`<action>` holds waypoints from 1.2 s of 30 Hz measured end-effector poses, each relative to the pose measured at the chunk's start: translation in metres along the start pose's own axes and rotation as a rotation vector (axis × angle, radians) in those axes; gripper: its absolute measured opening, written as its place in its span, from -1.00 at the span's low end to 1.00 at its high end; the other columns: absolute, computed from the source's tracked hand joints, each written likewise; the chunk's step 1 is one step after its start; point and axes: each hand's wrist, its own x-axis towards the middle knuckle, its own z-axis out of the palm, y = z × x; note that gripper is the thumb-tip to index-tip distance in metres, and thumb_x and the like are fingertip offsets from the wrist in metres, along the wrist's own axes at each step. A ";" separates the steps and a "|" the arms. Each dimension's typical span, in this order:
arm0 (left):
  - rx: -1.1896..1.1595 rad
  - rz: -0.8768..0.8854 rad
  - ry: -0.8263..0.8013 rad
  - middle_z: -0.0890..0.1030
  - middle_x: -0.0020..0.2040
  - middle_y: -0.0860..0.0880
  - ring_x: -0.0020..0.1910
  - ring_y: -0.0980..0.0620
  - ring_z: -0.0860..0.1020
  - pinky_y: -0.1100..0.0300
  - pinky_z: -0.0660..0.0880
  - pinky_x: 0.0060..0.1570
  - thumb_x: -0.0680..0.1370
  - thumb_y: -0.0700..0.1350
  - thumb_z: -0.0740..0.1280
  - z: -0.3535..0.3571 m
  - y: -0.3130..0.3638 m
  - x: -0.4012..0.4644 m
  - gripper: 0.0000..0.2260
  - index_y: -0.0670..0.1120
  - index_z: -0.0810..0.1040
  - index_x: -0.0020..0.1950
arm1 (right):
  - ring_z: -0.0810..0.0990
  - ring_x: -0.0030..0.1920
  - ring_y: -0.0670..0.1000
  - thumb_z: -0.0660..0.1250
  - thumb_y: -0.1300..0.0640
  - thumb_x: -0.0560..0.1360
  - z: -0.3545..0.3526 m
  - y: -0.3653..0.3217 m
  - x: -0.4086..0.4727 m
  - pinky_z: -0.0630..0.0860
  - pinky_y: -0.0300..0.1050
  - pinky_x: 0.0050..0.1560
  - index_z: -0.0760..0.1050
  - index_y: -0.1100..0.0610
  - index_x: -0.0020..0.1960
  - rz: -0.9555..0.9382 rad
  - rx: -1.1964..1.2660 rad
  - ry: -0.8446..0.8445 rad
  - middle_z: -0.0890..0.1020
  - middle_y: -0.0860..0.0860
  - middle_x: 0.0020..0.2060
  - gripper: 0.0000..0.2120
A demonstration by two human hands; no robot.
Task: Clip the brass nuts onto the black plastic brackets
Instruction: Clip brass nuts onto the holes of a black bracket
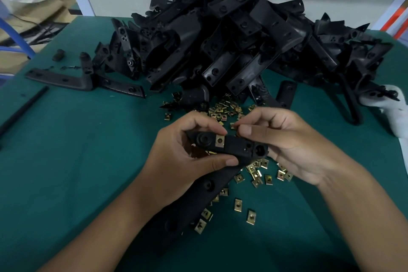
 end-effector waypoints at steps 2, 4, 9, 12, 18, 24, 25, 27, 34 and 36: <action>-0.002 0.003 0.007 0.67 -0.12 0.08 -0.13 0.14 0.65 0.33 0.57 -0.10 0.34 -0.17 0.61 -0.001 -0.001 0.000 -0.68 0.07 0.62 -0.01 | 0.67 -0.25 -0.03 0.55 0.09 0.27 0.000 0.000 0.000 0.61 -0.24 -0.21 0.70 0.09 -0.14 -0.012 -0.004 0.018 0.70 0.03 -0.26 -0.81; -0.022 -0.001 0.016 0.67 -0.13 0.05 -0.13 0.11 0.65 0.30 0.58 -0.08 0.33 -0.17 0.62 -0.001 -0.002 0.001 -0.68 0.08 0.62 -0.01 | 0.61 -0.23 0.04 0.55 0.07 0.26 0.001 0.002 0.000 0.54 -0.17 -0.15 0.70 0.07 -0.15 -0.033 -0.012 0.048 0.70 0.01 -0.27 -0.81; -0.022 -0.002 0.035 0.69 -0.13 0.03 -0.13 0.09 0.67 0.29 0.59 -0.08 0.34 -0.17 0.61 -0.001 -0.003 0.001 -0.68 0.08 0.62 -0.01 | 0.54 -0.21 0.06 0.54 0.06 0.25 0.003 0.001 0.000 0.40 -0.07 -0.10 0.69 0.06 -0.17 -0.061 -0.032 0.071 0.69 -0.01 -0.29 -0.83; -0.023 0.002 0.062 0.69 -0.12 0.00 -0.12 0.03 0.69 0.24 0.61 -0.08 0.34 -0.17 0.61 0.000 -0.004 0.001 -0.68 0.08 0.62 -0.01 | 0.53 -0.24 0.02 0.53 0.05 0.25 0.004 0.000 0.000 0.40 -0.07 -0.12 0.68 0.04 -0.21 -0.080 -0.050 0.076 0.66 -0.02 -0.32 -0.86; 0.019 0.008 0.087 0.70 -0.10 0.03 -0.11 0.04 0.70 0.22 0.63 -0.09 0.35 -0.13 0.61 -0.002 -0.002 0.002 -0.69 0.11 0.61 -0.01 | 0.56 -0.23 -0.06 0.59 -0.01 0.31 0.002 0.004 0.001 0.43 -0.05 -0.10 0.70 0.01 -0.17 -0.122 -0.153 0.060 0.68 -0.02 -0.26 -0.85; 0.071 0.018 0.224 0.71 -0.11 0.01 -0.14 0.05 0.70 0.26 0.62 -0.14 0.31 -0.05 0.61 -0.005 -0.001 0.004 -0.70 0.14 0.61 -0.05 | 0.61 -0.04 -0.12 0.42 -0.09 0.47 -0.001 0.011 0.002 0.52 -0.25 -0.08 0.69 -0.12 0.05 -0.211 -0.298 0.031 0.70 -0.04 -0.01 -0.81; 0.062 0.022 0.236 0.71 -0.12 0.01 -0.14 0.05 0.71 0.26 0.62 -0.14 0.31 -0.05 0.61 -0.005 -0.001 0.004 -0.70 0.13 0.61 -0.05 | 0.63 0.00 -0.12 0.46 -0.06 0.45 -0.001 0.012 0.002 0.54 -0.24 -0.04 0.67 -0.13 0.09 -0.219 -0.308 0.009 0.69 -0.06 0.01 -0.78; 0.054 0.030 0.253 0.72 -0.11 -0.01 -0.13 0.03 0.71 0.25 0.63 -0.13 0.32 -0.07 0.61 -0.005 -0.001 0.004 -0.71 0.11 0.61 -0.05 | 0.66 0.05 -0.09 0.54 0.03 0.43 0.000 0.014 0.001 0.57 -0.26 0.02 0.63 -0.11 0.16 -0.238 -0.296 -0.045 0.69 -0.06 0.03 -0.69; -0.009 0.022 0.250 0.65 -0.11 0.06 -0.10 0.10 0.64 0.27 0.60 -0.08 0.36 -0.08 0.57 0.002 0.006 0.000 -0.74 0.06 0.61 -0.01 | 0.55 -0.25 -0.21 0.54 0.01 0.36 0.007 0.010 -0.002 0.50 -0.36 -0.20 0.64 -0.18 0.02 -0.405 -0.318 0.102 0.62 -0.17 -0.26 -0.75; -0.001 0.004 0.243 0.66 -0.14 0.10 -0.15 0.16 0.63 0.33 0.58 -0.13 0.37 -0.03 0.55 0.010 0.014 -0.003 -0.78 0.10 0.62 -0.03 | 0.49 -0.30 -0.17 0.55 -0.07 0.37 0.003 0.005 -0.015 0.46 -0.35 -0.23 0.64 -0.19 0.03 -0.455 -0.369 0.146 0.57 -0.11 -0.31 -0.75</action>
